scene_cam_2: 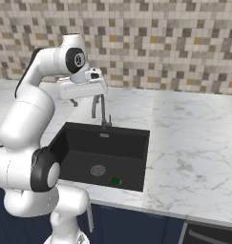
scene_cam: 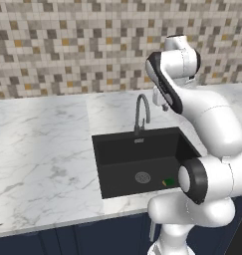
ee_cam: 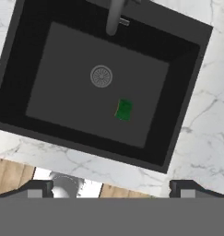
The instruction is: Pick up the bar soap and sponge from the sink, and place them back in the cabinet, and close the cabinet doors.
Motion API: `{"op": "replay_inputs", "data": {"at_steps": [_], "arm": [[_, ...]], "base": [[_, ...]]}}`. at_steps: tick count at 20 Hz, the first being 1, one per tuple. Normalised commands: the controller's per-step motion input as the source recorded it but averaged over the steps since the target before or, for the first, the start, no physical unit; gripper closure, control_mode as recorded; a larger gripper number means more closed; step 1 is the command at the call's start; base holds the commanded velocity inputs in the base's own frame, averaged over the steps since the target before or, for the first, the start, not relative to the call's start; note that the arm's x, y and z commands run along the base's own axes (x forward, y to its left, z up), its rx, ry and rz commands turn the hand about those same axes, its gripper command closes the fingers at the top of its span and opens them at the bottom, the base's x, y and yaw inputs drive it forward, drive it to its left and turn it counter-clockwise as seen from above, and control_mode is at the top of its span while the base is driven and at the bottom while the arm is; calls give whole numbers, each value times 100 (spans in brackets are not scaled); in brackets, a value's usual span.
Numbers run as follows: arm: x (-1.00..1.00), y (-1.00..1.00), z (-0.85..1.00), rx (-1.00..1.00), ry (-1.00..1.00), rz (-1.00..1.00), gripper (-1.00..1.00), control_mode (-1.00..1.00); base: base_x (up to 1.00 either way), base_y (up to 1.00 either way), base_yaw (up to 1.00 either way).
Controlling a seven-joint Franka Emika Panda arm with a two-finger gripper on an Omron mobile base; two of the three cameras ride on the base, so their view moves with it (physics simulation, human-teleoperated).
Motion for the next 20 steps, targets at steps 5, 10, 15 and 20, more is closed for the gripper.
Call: {"op": "replay_inputs", "data": {"at_steps": [5,10,15,20], "arm": [[16,0,-9,7,0,14,-100,-100],[17,0,-25,8,-2,5,-100,-100],[24,0,-31,8,-2,0,-100,-100],[8,0,-37,4,0,0,-100,-100]], "base": [[0,0,0],[0,0,0],[0,0,0],[0,0,0]]}}
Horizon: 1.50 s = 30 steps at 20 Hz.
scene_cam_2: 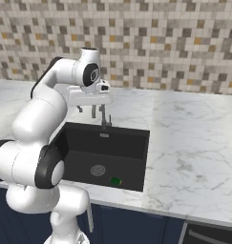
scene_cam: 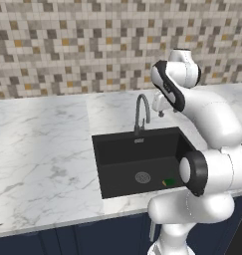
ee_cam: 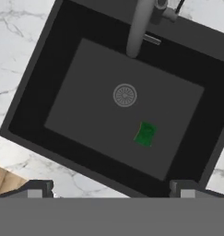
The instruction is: Pick up the bar soap and sponge from the sink, and place them back in the cabinet, and close the cabinet doors.
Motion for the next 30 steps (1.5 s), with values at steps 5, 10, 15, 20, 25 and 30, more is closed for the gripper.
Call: {"op": "replay_inputs", "data": {"at_steps": [5,10,15,20,25,30], "arm": [[0,0,-31,0,0,-1,-100,-100],[0,0,-18,1,0,-4,-100,-100],[0,0,-18,0,0,-3,-100,-100],[0,0,-22,0,0,-2,-100,-100],[0,0,-20,0,0,-1,-100,-100],[1,0,-23,0,0,-2,-100,-100]], "base": [[0,0,0],[0,0,0],[0,0,0],[0,0,0],[0,0,0],[0,0,0]]}}
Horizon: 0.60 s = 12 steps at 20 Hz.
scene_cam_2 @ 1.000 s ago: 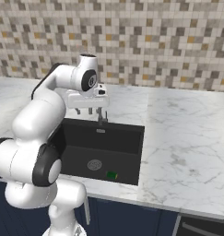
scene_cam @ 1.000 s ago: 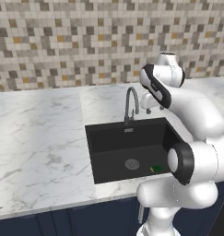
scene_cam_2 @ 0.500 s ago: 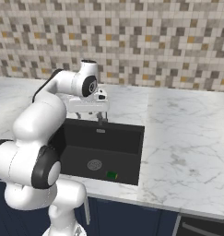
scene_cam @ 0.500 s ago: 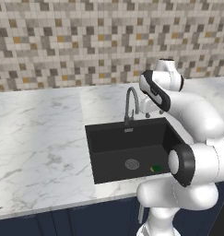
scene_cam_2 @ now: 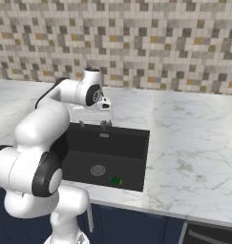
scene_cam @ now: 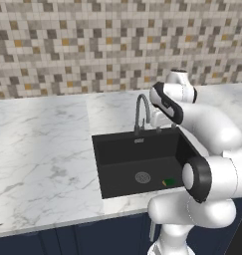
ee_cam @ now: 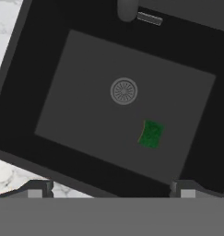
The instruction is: Pick up the bar soap and sponge from the sink, and place them back in the cabinet, and close the cabinet doors.
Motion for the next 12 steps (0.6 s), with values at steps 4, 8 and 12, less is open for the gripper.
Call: {"op": "replay_inputs", "data": {"at_steps": [4,8,12], "arm": [[3,0,-20,0,0,-8,-100,-100],[5,-5,-14,0,0,-14,-100,-100],[6,-8,-10,0,0,-16,-100,-100]], "base": [[0,0,0],[0,0,0],[0,0,0]]}}
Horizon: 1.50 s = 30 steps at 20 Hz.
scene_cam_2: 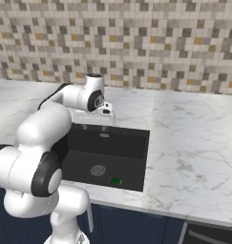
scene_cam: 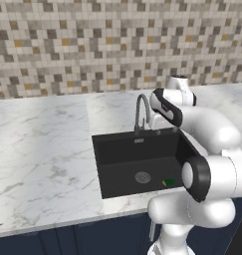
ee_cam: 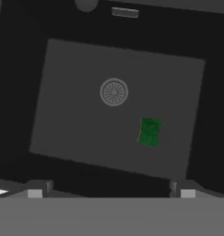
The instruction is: Pick up the bar soap and sponge from the sink, and place them back in the cabinet, and close the cabinet doors.
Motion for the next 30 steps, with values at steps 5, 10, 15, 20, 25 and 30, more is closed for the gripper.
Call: {"op": "replay_inputs", "data": {"at_steps": [5,10,15,20,25,30], "arm": [[4,-15,-4,-3,0,-16,-100,-100],[6,-13,-9,-6,0,-13,-100,-100],[8,-7,-17,-8,0,-10,-100,-100],[4,-11,-10,0,0,-5,-100,-100],[3,-14,-25,0,0,-1,-100,-100],[10,-15,-19,0,0,0,-100,-100]], "base": [[0,0,0],[0,0,0],[0,0,0],[0,0,0],[0,0,0],[0,0,0]]}}
